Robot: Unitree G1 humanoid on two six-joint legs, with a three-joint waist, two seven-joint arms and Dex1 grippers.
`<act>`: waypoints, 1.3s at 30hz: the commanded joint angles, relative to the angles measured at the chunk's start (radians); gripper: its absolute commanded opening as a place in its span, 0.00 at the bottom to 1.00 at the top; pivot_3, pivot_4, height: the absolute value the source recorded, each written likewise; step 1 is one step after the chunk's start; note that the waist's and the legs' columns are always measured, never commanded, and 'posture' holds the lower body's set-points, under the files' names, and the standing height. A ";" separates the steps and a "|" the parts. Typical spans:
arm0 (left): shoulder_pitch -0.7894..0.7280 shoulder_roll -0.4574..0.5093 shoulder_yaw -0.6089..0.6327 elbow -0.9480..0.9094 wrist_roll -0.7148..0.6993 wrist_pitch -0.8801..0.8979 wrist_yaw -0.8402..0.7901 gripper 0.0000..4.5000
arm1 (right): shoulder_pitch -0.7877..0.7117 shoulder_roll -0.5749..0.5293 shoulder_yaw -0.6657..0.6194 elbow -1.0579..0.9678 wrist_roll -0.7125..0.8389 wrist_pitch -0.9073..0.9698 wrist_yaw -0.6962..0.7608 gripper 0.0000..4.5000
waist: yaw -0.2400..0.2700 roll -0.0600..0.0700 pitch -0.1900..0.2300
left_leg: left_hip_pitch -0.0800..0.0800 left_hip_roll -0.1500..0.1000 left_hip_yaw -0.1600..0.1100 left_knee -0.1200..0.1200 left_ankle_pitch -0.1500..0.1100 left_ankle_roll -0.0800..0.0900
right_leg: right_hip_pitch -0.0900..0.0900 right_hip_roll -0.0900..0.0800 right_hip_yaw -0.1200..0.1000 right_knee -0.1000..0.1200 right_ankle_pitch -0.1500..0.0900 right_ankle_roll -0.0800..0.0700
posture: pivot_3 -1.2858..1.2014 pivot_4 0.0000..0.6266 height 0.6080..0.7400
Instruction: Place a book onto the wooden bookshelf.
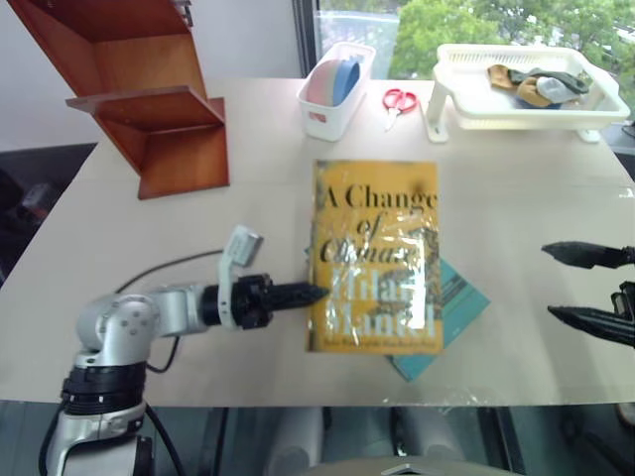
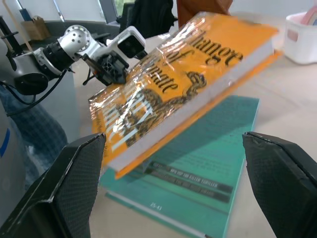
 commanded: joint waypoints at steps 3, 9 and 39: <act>-0.299 0.116 0.107 -0.052 0.035 -0.157 0.061 0.05 | -0.131 0.012 0.039 0.087 0.046 0.007 0.010 1.00 | 0.002 -0.004 0.002 | -0.002 0.000 -0.001 0.002 0.000 0.000 | 0.000 0.001 -0.002 0.000 0.000 0.000 | 0.52 0.24 1.00; -0.536 0.291 -0.113 -0.036 0.431 -0.554 -0.080 0.05 | -0.268 0.030 0.113 0.198 0.019 -0.021 0.039 1.00 | -0.002 -0.005 0.004 | -0.002 -0.004 0.001 0.001 0.000 0.001 | 0.000 0.001 0.000 -0.002 -0.001 0.001 | 0.52 0.24 1.00; -0.946 0.597 -0.454 0.856 1.635 -1.559 -0.006 0.05 | -0.673 0.149 0.197 0.311 0.103 0.045 0.055 1.00 | -0.004 -0.003 0.007 | -0.031 -0.004 0.004 0.010 0.000 0.001 | -0.030 0.001 -0.003 0.010 0.000 0.002 | 0.52 0.24 1.00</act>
